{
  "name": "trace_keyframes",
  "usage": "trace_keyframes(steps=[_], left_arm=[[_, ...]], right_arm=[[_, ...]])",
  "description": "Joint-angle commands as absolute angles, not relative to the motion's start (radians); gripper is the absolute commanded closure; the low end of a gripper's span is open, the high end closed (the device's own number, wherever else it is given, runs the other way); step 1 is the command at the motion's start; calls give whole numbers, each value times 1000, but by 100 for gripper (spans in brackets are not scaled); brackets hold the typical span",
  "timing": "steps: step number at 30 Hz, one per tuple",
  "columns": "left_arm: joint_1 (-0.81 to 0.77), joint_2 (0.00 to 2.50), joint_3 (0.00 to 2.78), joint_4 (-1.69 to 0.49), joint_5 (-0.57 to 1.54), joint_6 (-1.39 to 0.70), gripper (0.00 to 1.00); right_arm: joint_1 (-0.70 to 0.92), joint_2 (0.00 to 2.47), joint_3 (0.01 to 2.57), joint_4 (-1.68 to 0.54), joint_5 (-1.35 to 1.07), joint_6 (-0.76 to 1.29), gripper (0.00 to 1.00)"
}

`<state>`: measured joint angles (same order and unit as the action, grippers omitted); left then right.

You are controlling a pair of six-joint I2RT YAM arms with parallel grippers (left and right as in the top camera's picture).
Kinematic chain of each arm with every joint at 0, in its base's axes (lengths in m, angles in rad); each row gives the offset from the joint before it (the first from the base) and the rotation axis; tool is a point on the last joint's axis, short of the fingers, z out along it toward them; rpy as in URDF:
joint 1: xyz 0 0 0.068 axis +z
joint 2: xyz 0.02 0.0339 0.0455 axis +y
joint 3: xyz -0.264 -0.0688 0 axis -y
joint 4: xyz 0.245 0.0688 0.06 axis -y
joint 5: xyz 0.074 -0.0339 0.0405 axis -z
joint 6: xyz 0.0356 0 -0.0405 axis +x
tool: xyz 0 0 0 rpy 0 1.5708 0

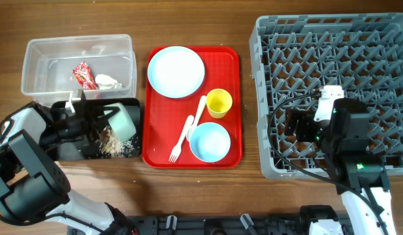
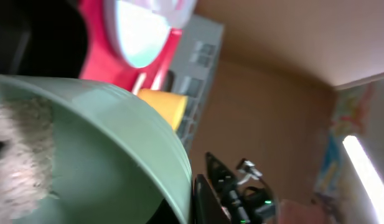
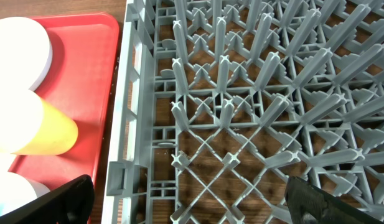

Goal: Sort waste into correct bins and load items into the dishwasher rack
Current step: 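Tip the green bowl over the black tray with the left gripper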

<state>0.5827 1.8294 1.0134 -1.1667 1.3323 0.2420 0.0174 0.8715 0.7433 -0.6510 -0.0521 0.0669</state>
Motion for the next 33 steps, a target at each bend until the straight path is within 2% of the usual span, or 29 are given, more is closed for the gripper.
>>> trace_keyframes(steps=[1,19,21,22,28,33], left_arm=[[588,1835,1008,-1192,1503,247,96],[588,1835,1008,-1217,1574,195,96],[588,1835,1009,-1216,1552,233,96],[588,1835,1009,-1216,1526,334,96],[587,1834,1013,-1273,1572,322,96],[536,1737,1017,-1324,1443,450,96]], right_arm=[[21,871,767,-653,-69,81,0],[21,871,767,-656,-68,81,0],[21,871,767,-656,-68,81,0],[21,871,767,-656,-68,81,0],[21,871,767,-656,-69,81,0],[21,871,767,-656,-69,81,0]])
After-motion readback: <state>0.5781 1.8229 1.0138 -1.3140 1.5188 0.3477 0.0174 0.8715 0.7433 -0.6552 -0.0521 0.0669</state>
